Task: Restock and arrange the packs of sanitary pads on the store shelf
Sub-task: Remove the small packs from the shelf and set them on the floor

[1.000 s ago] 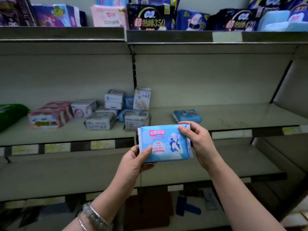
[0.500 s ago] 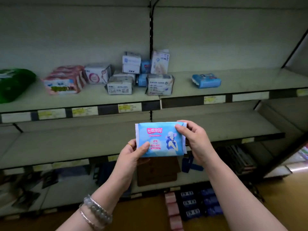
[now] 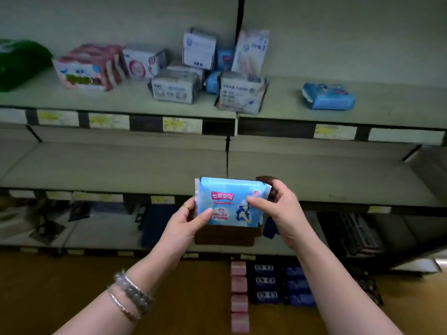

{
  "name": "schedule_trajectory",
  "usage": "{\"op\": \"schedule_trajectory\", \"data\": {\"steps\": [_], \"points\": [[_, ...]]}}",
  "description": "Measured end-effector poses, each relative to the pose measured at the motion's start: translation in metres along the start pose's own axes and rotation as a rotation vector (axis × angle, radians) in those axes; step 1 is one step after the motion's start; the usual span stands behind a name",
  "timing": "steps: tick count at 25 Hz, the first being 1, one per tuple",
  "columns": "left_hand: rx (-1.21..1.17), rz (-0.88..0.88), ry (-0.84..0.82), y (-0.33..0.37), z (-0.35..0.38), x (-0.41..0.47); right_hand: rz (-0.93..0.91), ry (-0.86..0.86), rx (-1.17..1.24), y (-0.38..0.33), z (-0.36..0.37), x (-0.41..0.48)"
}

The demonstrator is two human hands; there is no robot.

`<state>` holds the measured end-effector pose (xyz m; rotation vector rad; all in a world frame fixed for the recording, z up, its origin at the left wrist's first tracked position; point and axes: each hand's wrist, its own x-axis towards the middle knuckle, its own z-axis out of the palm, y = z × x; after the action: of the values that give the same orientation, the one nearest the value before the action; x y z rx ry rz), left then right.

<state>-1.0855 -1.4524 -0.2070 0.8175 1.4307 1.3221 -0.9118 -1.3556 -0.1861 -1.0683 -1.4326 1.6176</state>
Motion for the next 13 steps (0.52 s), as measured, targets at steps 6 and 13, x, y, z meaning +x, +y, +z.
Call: {"op": "schedule_trajectory", "data": {"steps": [6,13], "points": [[0.117,-0.136,0.091,-0.080,-0.013,0.018,0.078,-0.076,-0.262,0.078,-0.002,0.029],[0.170,-0.219,0.112,-0.202,-0.044,0.073,0.124,-0.114,-0.277,0.197,0.010,0.058]]}}
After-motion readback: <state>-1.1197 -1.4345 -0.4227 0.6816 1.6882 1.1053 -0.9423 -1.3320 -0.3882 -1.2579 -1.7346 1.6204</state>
